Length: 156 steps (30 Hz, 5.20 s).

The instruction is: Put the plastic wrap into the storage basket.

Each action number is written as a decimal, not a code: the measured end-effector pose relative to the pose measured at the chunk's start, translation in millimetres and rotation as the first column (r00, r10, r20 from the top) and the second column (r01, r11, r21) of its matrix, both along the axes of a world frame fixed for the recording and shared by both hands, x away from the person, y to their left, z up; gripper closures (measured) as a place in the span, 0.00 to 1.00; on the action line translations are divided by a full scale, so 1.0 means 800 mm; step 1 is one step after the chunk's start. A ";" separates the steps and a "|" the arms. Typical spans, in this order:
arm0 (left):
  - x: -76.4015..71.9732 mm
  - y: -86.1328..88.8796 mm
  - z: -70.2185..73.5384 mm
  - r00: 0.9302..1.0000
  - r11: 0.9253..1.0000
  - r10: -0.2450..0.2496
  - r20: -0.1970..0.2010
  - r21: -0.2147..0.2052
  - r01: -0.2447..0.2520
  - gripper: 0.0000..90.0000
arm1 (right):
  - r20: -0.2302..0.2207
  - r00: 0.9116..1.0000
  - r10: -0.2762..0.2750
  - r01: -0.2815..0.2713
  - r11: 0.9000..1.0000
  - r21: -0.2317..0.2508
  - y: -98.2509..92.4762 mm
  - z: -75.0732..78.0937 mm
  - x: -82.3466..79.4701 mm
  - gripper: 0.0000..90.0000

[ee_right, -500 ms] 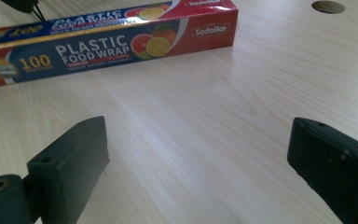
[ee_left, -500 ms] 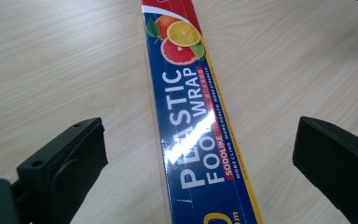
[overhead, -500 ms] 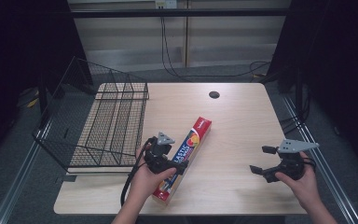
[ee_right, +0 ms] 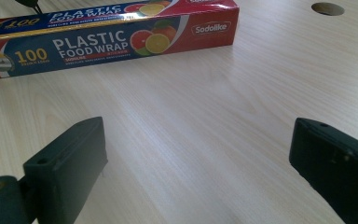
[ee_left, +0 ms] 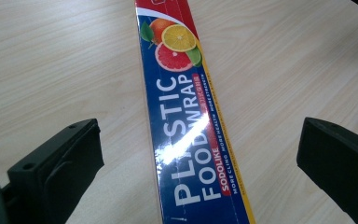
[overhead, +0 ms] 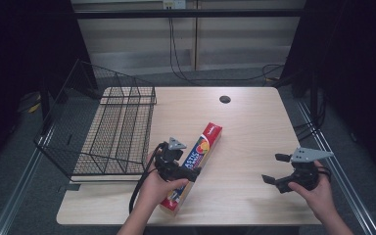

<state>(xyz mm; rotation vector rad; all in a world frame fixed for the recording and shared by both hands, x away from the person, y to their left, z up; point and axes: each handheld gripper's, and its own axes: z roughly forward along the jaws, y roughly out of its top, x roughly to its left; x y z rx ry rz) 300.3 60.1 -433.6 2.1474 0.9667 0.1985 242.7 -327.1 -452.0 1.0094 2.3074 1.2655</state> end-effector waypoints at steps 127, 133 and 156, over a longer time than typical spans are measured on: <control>0.104 0.020 0.190 0.936 0.939 0.243 -0.253 0.302 -0.162 0.50 | 0.030 0.999 0.020 -0.021 0.999 0.029 -0.004 0.004 -0.003 0.02; 0.106 0.028 0.200 0.935 0.936 0.257 -0.245 0.303 -0.178 0.50 | 0.031 0.999 0.032 -0.033 0.999 0.029 -0.004 0.004 -0.003 0.02; 0.116 0.063 0.229 0.915 0.923 0.324 -0.242 0.294 -0.249 0.50 | 0.032 0.999 0.033 -0.034 0.999 0.024 -0.003 0.004 -0.004 0.02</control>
